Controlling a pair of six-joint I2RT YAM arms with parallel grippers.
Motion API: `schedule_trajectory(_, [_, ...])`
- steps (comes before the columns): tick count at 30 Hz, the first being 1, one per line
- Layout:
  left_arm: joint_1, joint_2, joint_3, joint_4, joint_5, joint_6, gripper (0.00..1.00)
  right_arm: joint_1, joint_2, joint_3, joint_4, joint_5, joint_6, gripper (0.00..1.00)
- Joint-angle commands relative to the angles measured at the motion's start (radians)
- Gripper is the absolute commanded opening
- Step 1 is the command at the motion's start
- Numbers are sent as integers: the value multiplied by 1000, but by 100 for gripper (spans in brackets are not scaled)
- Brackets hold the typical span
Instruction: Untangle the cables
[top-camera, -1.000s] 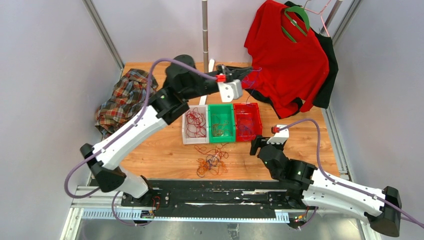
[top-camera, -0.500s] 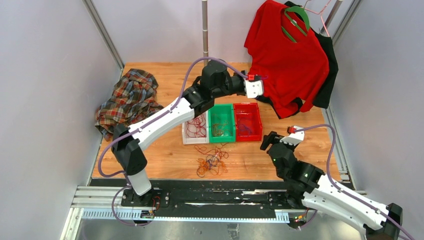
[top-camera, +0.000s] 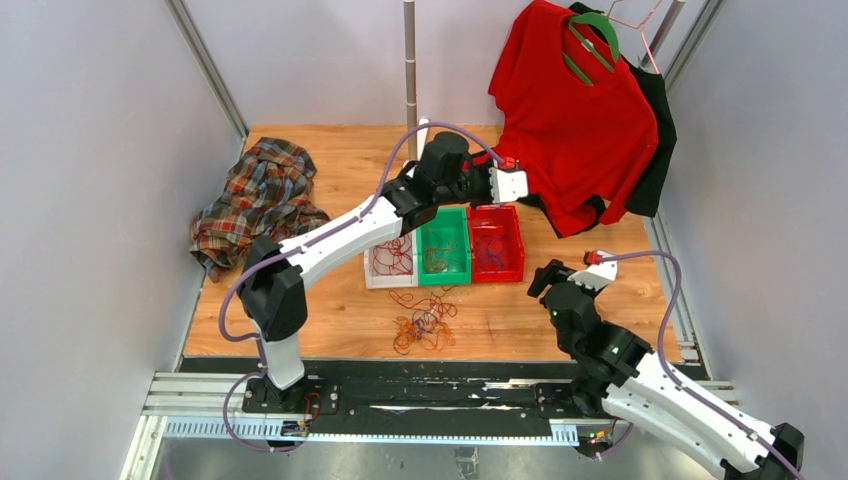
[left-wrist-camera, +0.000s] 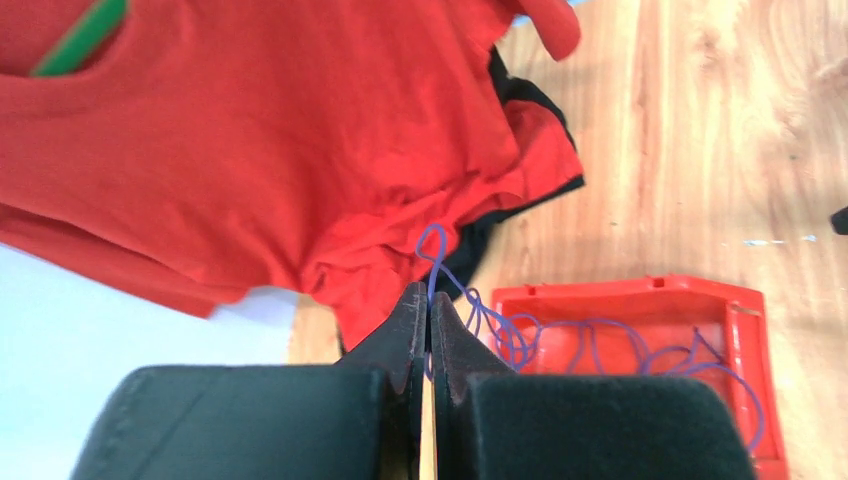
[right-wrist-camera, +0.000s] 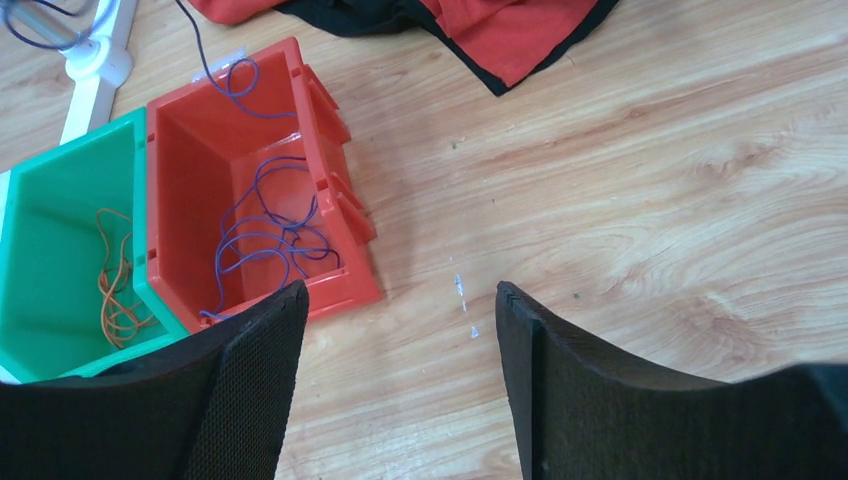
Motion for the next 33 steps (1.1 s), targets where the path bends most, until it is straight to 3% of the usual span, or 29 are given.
schedule_trajectory(1, [-1,44,-15,-33,16,-136,0,-52,28,2,29,-66,41,69])
schedule_trajectory(10, [-22,111,-93,-72,4,-232,0,-183,173,-23,187,-259,5,74])
schedule_trajectory(18, [-46,240,26,-227,-258,-214,1,-277,145,-16,201,-281,-52,76])
schedule_trajectory(20, [-46,246,35,-239,-260,-218,9,-300,122,-16,201,-277,-82,76])
schedule_trajectory(21, [-46,243,34,-245,-264,-221,20,-317,112,-12,198,-280,-95,76])
schedule_trajectory(24, [-46,221,29,-261,-273,-241,69,-366,90,4,185,-303,-111,76])
schedule_trajectory(27, [-36,183,39,-305,-270,-240,79,-385,91,29,179,-322,-126,76])
schedule_trajectory(33, [30,102,163,-507,-115,-264,86,-387,124,95,168,-361,-161,76])
